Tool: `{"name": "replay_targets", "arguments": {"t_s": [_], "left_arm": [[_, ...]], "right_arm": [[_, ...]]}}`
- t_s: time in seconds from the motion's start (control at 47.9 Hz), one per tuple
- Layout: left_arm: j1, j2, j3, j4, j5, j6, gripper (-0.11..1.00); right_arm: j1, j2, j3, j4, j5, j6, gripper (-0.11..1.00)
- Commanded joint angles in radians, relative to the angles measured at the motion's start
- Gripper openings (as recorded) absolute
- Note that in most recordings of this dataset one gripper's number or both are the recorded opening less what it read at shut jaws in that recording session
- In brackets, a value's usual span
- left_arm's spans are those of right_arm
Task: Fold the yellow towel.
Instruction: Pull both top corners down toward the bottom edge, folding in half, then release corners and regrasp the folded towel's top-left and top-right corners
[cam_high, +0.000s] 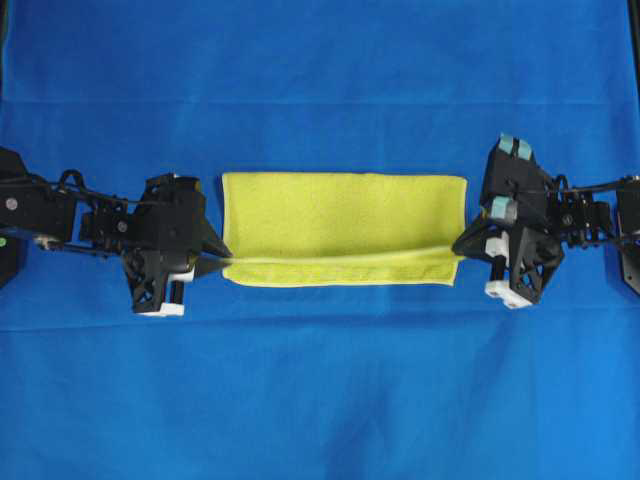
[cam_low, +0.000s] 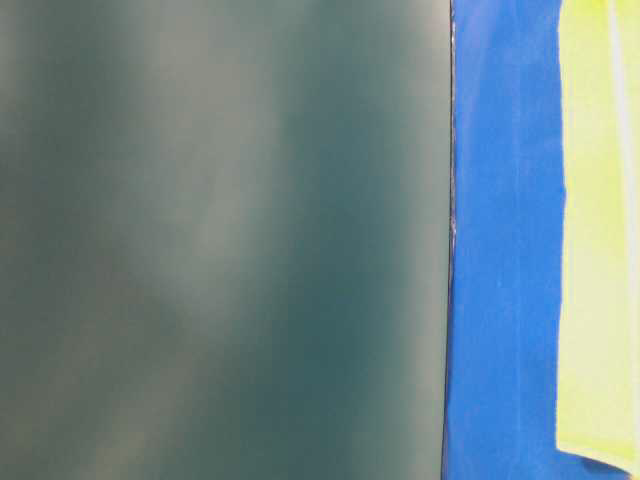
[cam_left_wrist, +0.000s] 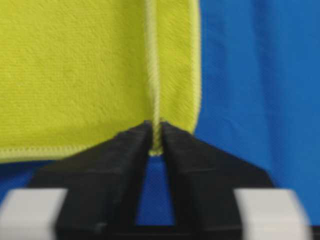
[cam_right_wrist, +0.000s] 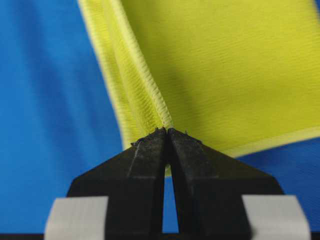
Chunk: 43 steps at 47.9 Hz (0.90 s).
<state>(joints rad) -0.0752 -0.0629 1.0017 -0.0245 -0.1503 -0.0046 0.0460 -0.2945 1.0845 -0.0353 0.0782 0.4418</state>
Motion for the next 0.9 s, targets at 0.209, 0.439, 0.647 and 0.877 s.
{"name": "replay_targets", "arguments": {"t_s": [0.209, 0.439, 0.647, 0.877], "left_arm": [[-0.009, -0.034, 0.000, 0.000, -0.002, 0.005, 0.59], [0.028, -0.100, -0.017, 0.000, 0.015, 0.026, 0.58], [0.140, -0.091, -0.049, 0.000, 0.018, 0.077, 0.57], [0.229, -0.032, -0.091, 0.000, 0.014, 0.124, 0.57]], "right_arm": [[0.043, -0.002, -0.015, 0.000, -0.023, 0.021, 0.67], [0.008, -0.040, -0.031, -0.038, -0.021, 0.011, 0.63], [-0.170, -0.038, -0.035, -0.100, -0.011, 0.011, 0.63], [-0.295, 0.008, -0.051, -0.183, 0.015, 0.009, 0.63]]}}
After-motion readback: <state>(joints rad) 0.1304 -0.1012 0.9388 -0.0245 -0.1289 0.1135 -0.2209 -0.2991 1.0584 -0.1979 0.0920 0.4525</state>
